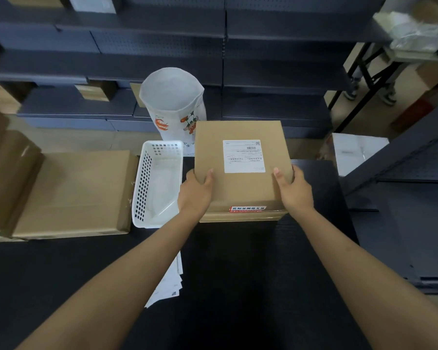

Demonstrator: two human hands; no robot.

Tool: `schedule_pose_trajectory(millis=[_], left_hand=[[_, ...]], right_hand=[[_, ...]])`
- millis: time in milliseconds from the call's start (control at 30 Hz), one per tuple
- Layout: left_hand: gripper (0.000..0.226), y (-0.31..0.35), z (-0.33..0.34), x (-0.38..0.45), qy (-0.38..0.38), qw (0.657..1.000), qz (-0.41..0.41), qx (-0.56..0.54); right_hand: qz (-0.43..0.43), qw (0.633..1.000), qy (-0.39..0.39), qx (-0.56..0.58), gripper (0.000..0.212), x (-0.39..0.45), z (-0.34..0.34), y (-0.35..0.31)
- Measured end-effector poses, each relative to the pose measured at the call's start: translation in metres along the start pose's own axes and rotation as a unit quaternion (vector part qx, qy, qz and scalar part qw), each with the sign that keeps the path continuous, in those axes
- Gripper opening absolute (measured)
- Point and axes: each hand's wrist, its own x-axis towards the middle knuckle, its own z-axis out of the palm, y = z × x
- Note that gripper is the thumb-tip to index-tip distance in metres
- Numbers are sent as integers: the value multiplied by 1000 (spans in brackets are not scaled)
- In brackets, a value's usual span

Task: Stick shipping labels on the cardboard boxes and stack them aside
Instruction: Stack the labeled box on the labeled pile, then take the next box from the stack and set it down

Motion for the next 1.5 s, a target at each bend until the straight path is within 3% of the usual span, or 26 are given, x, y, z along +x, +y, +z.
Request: schedule_pose_trajectory(millis=[133, 433, 700, 933, 1100, 1300, 1400, 1500], left_hand=[[71, -2, -15, -3, 0, 1000, -6, 5], [56, -16, -57, -34, 34, 999, 3, 20], [50, -38, -117, -52, 71, 997, 10, 14], [50, -95, -192, -49, 95, 995, -3, 9], [53, -148, -267, -41, 79, 997, 12, 16], [50, -193, -341, -32, 76, 989, 51, 112], [44, -205, -357, -29, 59, 941, 147, 299], [36, -209, -372, -26, 26, 838, 253, 483]], right_hand=[[-14, 998, 54, -11, 75, -10, -1, 1], [-86, 980, 173, -44, 45, -48, 5, -20], [-221, 970, 98, -37, 37, -101, 45, -72], [-248, 967, 53, -36, 36, -164, 115, -110], [-211, 976, 57, -14, 38, -215, 180, -136], [-226, 971, 58, -42, 40, -271, 231, -173], [-271, 954, 21, -126, 38, -285, 243, -176], [-360, 887, -33, -288, 43, -285, 246, -182]])
